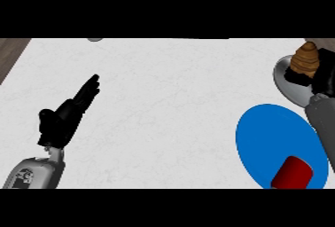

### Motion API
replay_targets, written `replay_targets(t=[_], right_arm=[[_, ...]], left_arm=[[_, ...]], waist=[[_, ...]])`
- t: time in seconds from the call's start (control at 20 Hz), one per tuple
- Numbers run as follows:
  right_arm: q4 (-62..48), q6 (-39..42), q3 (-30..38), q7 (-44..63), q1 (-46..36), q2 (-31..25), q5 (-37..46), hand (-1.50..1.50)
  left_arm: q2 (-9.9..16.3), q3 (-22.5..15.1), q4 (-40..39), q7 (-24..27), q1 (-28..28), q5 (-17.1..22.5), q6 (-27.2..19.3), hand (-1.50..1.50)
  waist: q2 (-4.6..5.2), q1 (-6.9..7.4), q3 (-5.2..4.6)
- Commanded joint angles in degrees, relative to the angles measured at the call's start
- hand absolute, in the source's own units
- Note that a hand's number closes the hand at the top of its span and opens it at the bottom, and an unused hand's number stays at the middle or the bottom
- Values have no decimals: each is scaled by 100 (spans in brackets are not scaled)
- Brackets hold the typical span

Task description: Pick the croissant from the plate and place it in the pan

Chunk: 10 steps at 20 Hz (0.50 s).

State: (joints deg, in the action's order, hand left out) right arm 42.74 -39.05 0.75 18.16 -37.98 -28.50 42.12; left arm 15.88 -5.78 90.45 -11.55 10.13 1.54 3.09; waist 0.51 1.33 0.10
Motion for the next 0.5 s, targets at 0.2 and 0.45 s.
replay_targets(t=[0.2,0.45], right_arm=[[-2023,-200,883,-1861,-708,-413,-597,150],[-2678,-469,1261,-2578,-814,-517,-803,150]], left_arm=[[-211,-114,-46,115,78,-229,-31,0],[-285,-138,21,68,-36,-267,-57,0]], waist=[[25,59,5],[55,131,12]])
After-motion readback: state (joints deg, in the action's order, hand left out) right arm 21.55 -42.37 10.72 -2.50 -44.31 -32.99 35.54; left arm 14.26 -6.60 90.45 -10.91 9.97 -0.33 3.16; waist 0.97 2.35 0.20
